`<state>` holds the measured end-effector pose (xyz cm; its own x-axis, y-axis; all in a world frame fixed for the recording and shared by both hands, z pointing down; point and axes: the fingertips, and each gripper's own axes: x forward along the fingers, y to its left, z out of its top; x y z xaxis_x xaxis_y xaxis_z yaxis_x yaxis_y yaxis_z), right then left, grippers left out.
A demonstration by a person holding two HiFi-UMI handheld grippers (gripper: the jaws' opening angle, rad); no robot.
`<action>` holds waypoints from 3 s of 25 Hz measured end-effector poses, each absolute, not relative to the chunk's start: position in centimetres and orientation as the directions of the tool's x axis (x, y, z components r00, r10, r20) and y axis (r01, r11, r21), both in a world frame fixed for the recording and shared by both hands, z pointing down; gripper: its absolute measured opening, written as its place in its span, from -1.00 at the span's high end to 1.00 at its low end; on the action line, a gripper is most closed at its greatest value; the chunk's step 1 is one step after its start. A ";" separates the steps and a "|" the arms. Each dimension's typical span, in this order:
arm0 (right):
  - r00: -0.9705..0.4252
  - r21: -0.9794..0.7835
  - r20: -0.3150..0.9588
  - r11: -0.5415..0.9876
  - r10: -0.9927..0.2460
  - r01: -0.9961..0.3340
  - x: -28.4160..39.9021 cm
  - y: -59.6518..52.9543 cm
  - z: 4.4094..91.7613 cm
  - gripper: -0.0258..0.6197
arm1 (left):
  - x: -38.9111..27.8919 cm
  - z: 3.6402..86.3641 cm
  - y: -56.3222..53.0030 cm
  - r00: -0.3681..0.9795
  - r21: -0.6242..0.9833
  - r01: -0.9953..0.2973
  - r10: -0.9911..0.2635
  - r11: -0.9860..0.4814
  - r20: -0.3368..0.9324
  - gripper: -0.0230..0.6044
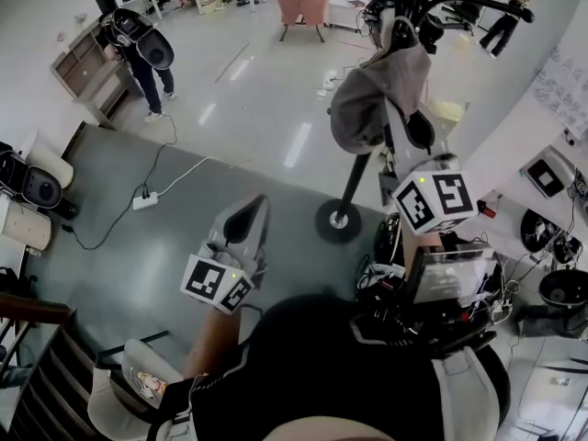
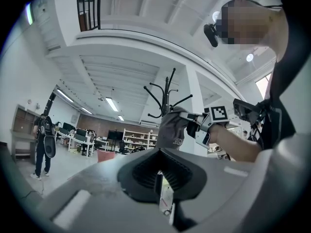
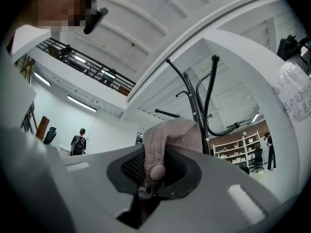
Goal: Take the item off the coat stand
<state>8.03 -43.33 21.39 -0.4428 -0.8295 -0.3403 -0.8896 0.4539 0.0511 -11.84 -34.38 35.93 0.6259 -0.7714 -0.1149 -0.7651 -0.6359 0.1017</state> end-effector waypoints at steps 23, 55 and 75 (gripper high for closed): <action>-0.448 0.088 -0.338 0.446 -0.828 -0.891 7.5 -35.8 20.9 0.78 | -10.5 35.6 -31.2 0.698 0.103 -0.696 -0.704 -0.710 -0.131 0.87; -0.328 0.040 -0.191 0.327 -0.925 -0.944 11.1 -31.9 28.7 0.78 | -6.3 35.5 -30.3 0.786 0.101 -0.596 -0.604 -0.797 -0.131 0.87; -0.359 0.029 -0.156 0.359 -0.920 -0.933 10.5 -32.9 30.0 0.80 | -6.7 35.7 -31.6 0.774 0.125 -0.604 -0.617 -0.787 -0.142 0.87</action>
<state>10.51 -32.85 30.00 -0.3586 -0.9204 -0.1556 -0.9331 0.3586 0.0292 -6.74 -31.62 35.66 0.7742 -0.6168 -0.1419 -0.6041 -0.7870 0.1254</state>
